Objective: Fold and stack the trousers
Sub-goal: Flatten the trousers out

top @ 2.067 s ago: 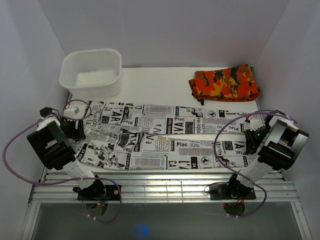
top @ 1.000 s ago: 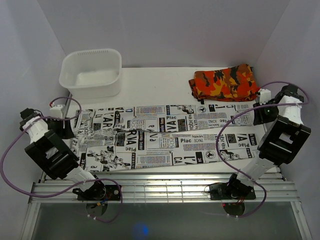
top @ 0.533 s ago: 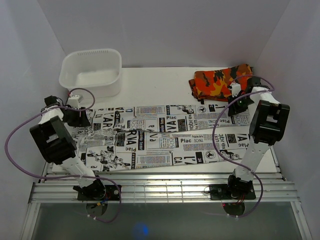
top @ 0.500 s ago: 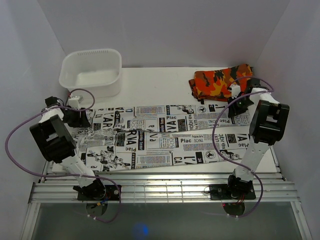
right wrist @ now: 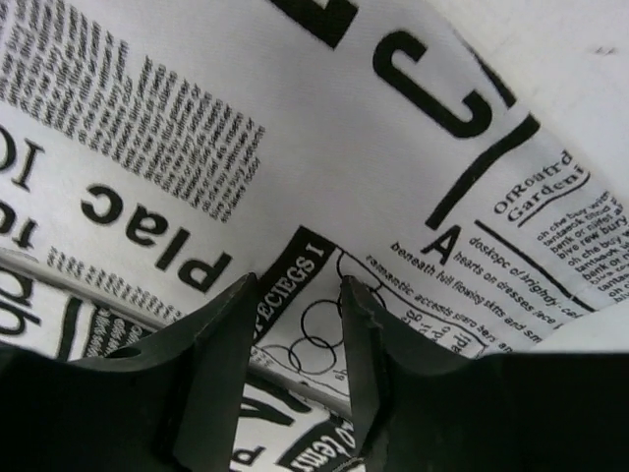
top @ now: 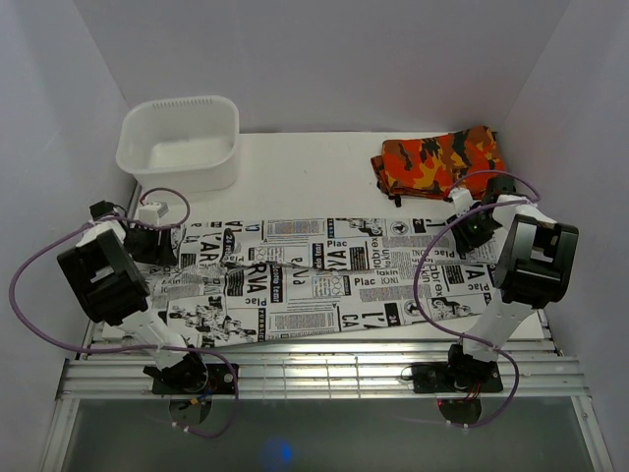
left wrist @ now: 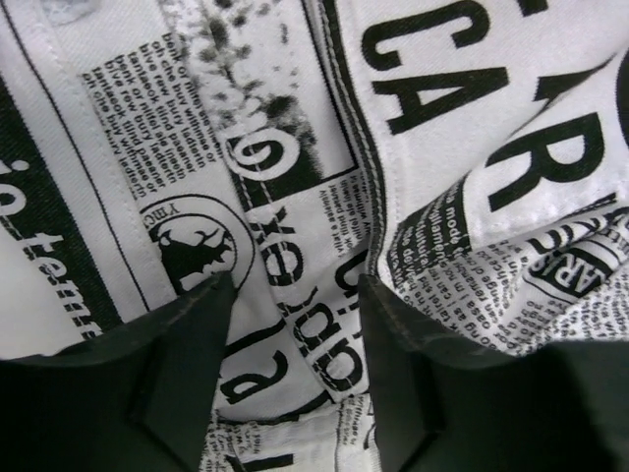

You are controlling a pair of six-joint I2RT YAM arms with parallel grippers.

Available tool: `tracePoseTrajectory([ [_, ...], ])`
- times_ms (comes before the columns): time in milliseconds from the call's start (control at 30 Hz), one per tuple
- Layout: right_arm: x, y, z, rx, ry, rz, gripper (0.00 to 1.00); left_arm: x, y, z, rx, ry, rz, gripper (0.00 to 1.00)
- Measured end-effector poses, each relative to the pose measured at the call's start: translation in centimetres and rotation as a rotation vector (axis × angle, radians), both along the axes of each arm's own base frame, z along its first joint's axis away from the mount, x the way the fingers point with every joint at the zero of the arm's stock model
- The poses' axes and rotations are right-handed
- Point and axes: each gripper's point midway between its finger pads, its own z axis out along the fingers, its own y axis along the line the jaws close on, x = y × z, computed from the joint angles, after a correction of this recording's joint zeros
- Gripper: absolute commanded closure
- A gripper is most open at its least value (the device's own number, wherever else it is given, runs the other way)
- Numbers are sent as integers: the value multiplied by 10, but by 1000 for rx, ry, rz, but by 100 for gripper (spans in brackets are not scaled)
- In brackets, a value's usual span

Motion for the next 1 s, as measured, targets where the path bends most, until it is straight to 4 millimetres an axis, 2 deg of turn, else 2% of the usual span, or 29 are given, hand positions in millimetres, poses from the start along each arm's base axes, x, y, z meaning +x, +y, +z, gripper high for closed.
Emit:
tracePoseTrajectory([
  [67, -8, -3, 1, -2, 28, 11, 43, -4, -1, 4, -3, 10, -10, 27],
  [100, -13, -5, 3, -2, 46, 19, 31, -5, 0, 7, -2, 16, -16, 26],
  [167, -19, -10, 11, 7, 68, 34, 24, -6, 5, 16, 4, 19, -39, 25],
  [267, -19, -24, 37, -6, 31, 75, 23, -7, 19, 41, 46, -16, -87, 26],
  [333, -21, -31, 58, -32, -17, 96, 23, -15, 25, 57, 80, -37, -112, 26],
  [467, -23, -33, 86, -57, -85, 121, 27, -26, 31, 74, 111, -68, -124, 26],
  [567, -5, -30, 92, -37, -97, 143, 32, -11, 33, 83, 76, -102, -127, 27],
  [767, 72, -38, 97, -25, -182, 214, 36, 51, 45, 100, 32, -262, -195, 28],
  [867, 89, -40, 92, -20, -202, 256, 36, 68, 44, 97, 19, -329, -281, 27],
  [1000, 99, -40, 81, -13, -209, 312, 34, 84, 42, 81, 5, -353, -395, 27],
])
